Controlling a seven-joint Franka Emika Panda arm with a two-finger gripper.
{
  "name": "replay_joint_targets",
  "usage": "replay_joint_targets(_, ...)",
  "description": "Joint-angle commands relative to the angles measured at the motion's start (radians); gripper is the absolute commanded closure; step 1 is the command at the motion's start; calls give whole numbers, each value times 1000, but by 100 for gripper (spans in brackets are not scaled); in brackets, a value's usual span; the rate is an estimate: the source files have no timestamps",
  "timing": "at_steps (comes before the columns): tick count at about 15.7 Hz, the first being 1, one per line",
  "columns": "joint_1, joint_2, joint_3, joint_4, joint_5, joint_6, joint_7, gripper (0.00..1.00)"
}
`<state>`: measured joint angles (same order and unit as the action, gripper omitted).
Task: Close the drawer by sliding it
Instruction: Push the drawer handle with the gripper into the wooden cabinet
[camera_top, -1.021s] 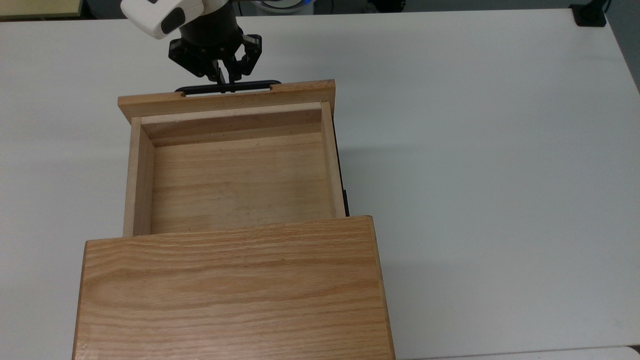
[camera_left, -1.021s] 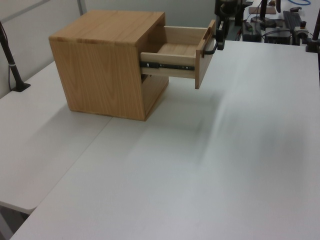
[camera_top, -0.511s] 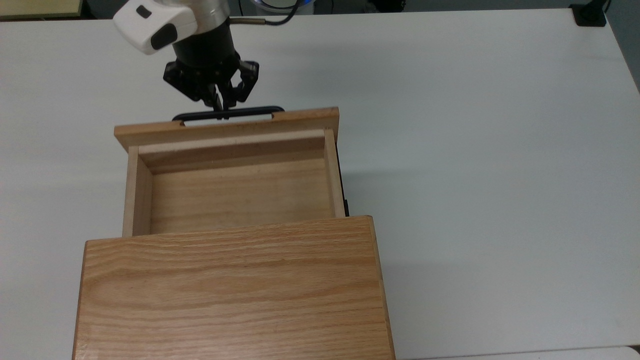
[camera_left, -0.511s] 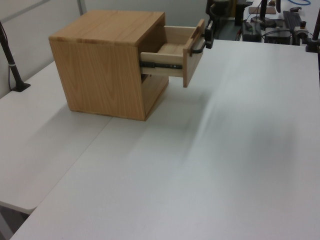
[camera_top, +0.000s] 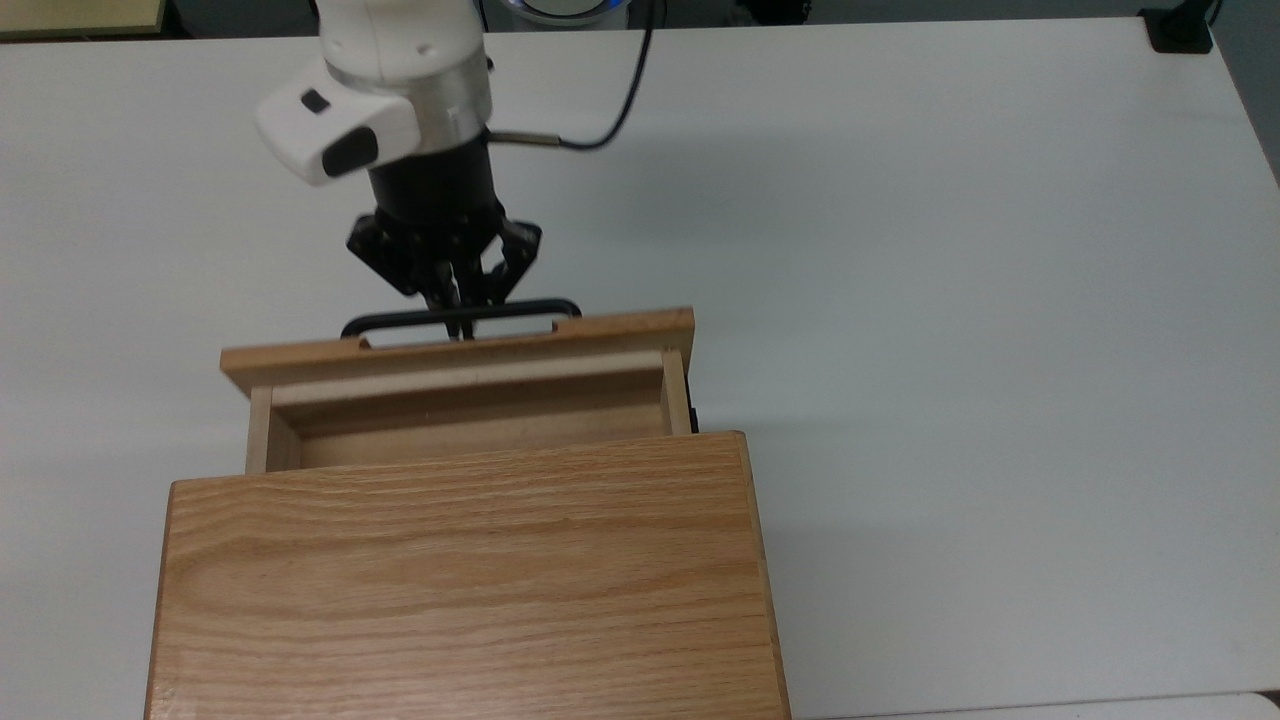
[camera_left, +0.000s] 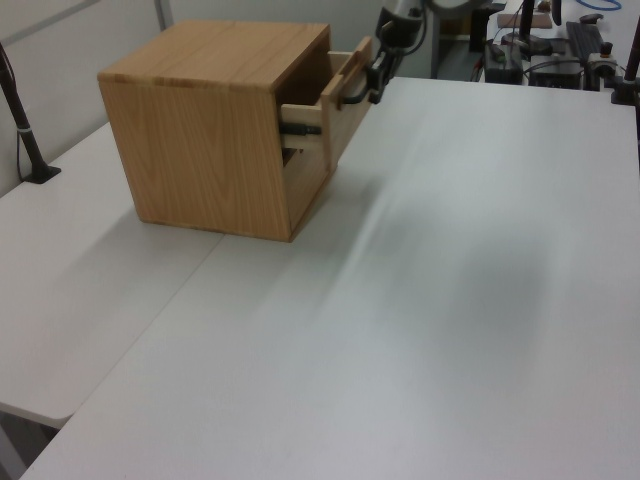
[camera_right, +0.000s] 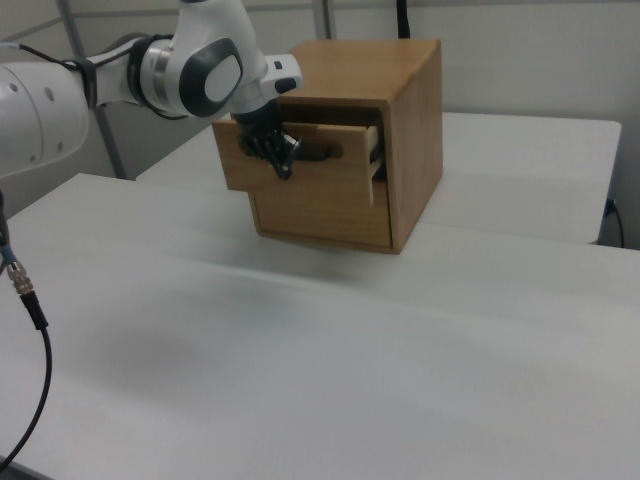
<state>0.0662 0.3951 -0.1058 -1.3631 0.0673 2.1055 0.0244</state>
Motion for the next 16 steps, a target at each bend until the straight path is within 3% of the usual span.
replay_joint_targets(1, 18, 59, -12, 44, 16, 149, 98, 93)
replay_joint_targets(8, 41, 94, -32, 49, 14, 329, 111, 93)
replay_joint_targets(16, 43, 110, -32, 93, 14, 395, 109, 93)
